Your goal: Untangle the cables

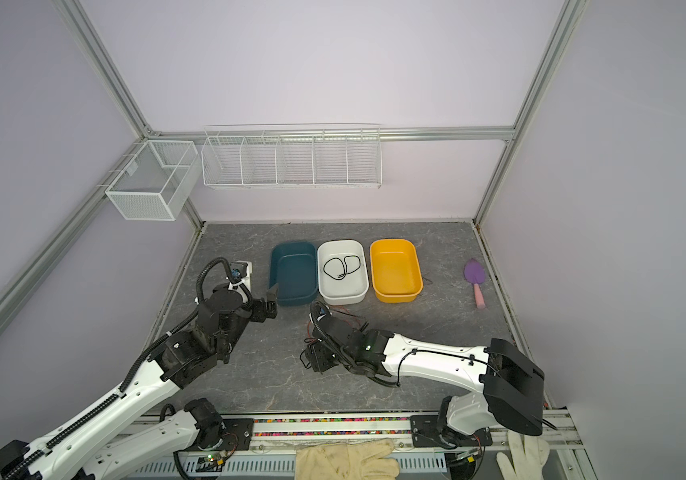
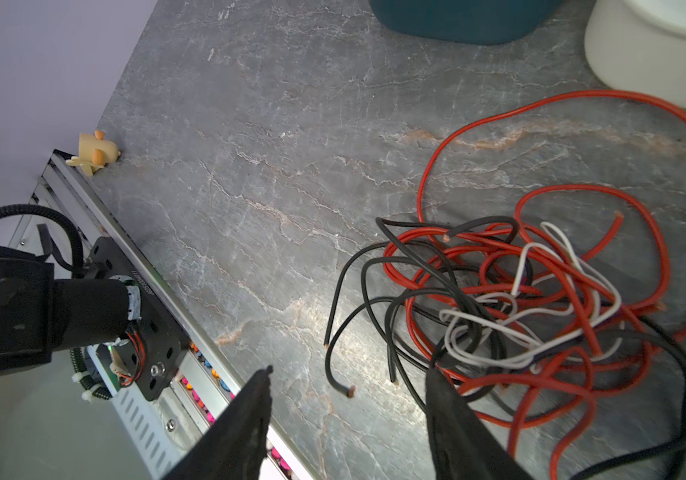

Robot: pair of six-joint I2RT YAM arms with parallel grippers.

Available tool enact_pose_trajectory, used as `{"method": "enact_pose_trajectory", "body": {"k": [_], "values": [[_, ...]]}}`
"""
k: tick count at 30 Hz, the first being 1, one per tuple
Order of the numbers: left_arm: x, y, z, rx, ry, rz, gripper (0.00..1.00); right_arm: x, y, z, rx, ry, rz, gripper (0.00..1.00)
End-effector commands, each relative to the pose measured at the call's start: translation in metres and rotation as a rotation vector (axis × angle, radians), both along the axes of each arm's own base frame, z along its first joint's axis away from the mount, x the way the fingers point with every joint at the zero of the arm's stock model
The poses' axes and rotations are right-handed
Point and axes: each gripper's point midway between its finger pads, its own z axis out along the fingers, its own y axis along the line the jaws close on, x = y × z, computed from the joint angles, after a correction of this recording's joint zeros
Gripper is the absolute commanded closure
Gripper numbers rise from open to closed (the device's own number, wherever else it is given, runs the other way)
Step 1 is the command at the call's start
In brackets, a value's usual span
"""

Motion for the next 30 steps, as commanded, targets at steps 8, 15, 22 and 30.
{"method": "enact_pose_trajectory", "body": {"k": [8, 15, 22, 30], "values": [[-0.003, -0.008, -0.001, 0.008, 0.024, -0.055, 0.01, -0.008, 0.002, -0.028, 0.018, 0.055, -0.114, 0.49], [-0.009, -0.031, -0.013, -0.004, 0.087, -0.180, 0.01, -0.012, 0.005, -0.041, 0.002, 0.063, -0.111, 0.60], [-0.020, -0.051, -0.025, -0.009, 0.122, -0.310, 0.01, -0.011, 0.001, -0.045, -0.020, 0.048, -0.119, 0.77], [-0.033, -0.071, -0.036, -0.012, 0.165, -0.432, 0.01, -0.008, -0.017, -0.022, -0.027, -0.015, -0.130, 0.93]]}}
